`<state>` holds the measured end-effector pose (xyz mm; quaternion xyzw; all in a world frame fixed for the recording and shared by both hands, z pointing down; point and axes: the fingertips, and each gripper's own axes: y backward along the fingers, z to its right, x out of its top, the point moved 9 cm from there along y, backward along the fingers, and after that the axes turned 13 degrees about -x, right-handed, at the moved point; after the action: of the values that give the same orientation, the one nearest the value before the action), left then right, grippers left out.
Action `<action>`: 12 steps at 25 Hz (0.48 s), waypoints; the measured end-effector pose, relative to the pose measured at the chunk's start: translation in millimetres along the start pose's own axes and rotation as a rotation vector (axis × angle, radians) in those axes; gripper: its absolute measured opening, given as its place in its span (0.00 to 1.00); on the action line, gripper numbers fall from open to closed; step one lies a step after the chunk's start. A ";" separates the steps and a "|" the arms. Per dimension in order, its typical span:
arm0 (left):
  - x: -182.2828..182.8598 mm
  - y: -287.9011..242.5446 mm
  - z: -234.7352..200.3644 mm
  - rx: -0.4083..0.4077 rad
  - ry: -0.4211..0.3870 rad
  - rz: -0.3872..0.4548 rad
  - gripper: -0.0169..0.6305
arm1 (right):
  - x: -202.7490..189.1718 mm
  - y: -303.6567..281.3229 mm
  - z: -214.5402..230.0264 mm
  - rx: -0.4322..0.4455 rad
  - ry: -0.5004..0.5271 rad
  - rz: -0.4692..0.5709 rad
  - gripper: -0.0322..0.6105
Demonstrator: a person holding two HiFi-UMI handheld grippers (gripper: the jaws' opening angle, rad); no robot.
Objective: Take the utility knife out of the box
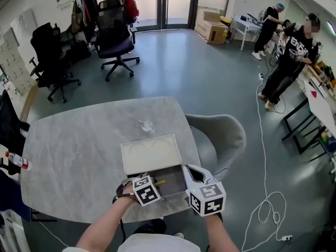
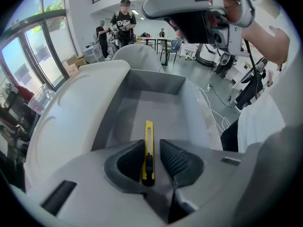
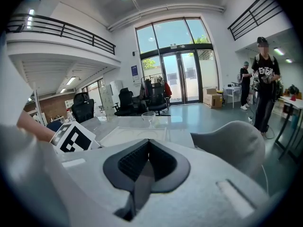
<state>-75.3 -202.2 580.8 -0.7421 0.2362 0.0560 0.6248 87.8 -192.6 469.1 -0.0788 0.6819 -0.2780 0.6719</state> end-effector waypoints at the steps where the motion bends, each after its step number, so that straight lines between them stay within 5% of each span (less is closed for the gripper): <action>1: 0.1 -0.4 0.1 0.000 0.001 0.001 0.18 | -0.1 0.6 0.2 0.000 0.000 0.001 0.06; 12: 0.3 -3.2 8.0 0.022 0.012 0.001 0.11 | -1.9 11.3 3.5 0.002 0.011 0.005 0.06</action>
<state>-72.0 -194.3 581.9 -0.7352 0.2412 0.0491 0.6316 94.3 -183.2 465.5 -0.0750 0.6854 -0.2776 0.6690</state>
